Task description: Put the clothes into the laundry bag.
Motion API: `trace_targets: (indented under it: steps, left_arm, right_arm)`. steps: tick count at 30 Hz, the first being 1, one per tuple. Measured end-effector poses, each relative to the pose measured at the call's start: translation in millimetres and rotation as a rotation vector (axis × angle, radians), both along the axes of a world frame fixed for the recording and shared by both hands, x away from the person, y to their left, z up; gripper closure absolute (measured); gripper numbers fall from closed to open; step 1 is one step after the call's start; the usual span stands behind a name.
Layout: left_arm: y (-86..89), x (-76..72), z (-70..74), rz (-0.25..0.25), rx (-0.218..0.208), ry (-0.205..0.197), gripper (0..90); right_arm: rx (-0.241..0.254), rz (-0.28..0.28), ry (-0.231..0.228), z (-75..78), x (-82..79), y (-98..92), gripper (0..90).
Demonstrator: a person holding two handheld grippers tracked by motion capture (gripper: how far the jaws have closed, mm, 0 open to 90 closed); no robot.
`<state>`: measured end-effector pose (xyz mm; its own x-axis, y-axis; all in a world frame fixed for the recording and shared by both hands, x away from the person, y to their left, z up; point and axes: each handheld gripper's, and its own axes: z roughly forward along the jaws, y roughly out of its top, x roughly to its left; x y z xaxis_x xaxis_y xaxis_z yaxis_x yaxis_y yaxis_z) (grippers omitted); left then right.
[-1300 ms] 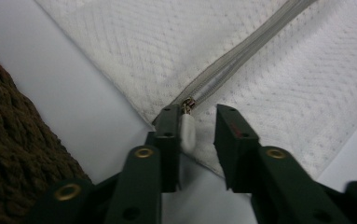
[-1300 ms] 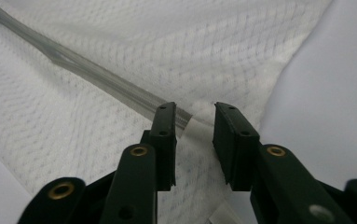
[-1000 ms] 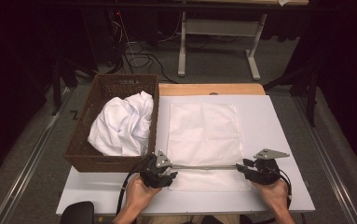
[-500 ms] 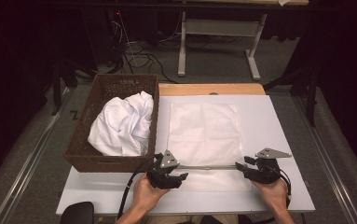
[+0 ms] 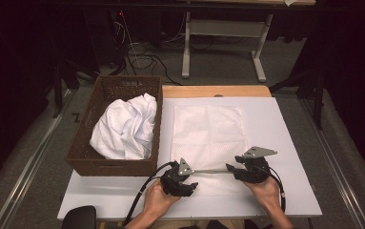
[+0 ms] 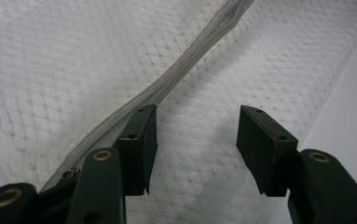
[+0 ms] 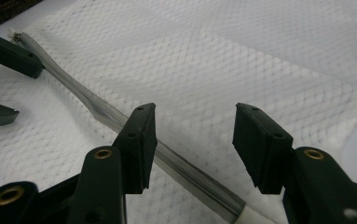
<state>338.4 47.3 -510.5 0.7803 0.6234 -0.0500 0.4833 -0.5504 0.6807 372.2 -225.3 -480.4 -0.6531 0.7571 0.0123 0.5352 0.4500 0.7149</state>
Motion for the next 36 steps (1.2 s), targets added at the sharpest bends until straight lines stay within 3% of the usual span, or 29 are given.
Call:
trace_targets:
  steps: [7, 15, 19, 24, 26, 31, 32, 33, 36]
  left_arm:
    - [-0.9, -2.1, -2.9, -0.006, 0.0, -0.027, 45.3]
    - [-0.5, -4.0, -4.9, 0.0, -0.012, -0.039, 44.1]
    - [-0.4, -4.4, -5.5, -0.002, -0.015, -0.043, 43.4]
    - [-0.2, -4.6, -5.7, -0.003, -0.016, -0.046, 43.3]
    - [-0.1, -4.9, -6.1, -0.004, -0.018, -0.047, 43.1]
    - [-0.2, -4.5, -6.6, -0.004, -0.022, -0.046, 42.7]
    - [-0.6, -4.4, -6.9, -0.003, -0.022, -0.046, 42.4]
    - [-0.7, -4.5, -7.0, -0.002, -0.022, -0.047, 42.3]
    - [-0.6, -4.4, -7.2, -0.003, -0.023, -0.047, 42.3]
  right_arm:
    - [-0.039, 0.026, 0.002, -5.0, 6.3, 15.5, 48.6]
    - [-0.06, 0.131, 0.022, -9.0, 6.5, 47.1, 45.3]
    - [-0.116, 0.147, 0.033, -14.3, 9.1, 58.6, 44.8]
    - [-0.153, 0.097, 0.03, -17.8, 21.9, 59.3, 47.1]
    - [-0.129, 0.081, 0.057, -20.0, 26.4, 57.3, 47.9]
    - [-0.132, 0.127, 0.063, -20.0, 19.8, 61.1, 49.1]
    - [-0.142, 0.155, 0.074, -20.6, 17.6, 63.4, 45.4]
    - [-0.159, 0.164, 0.055, -21.3, 16.1, 64.9, 45.3]
    - [-0.156, 0.173, 0.071, -21.3, 18.7, 63.6, 45.2]
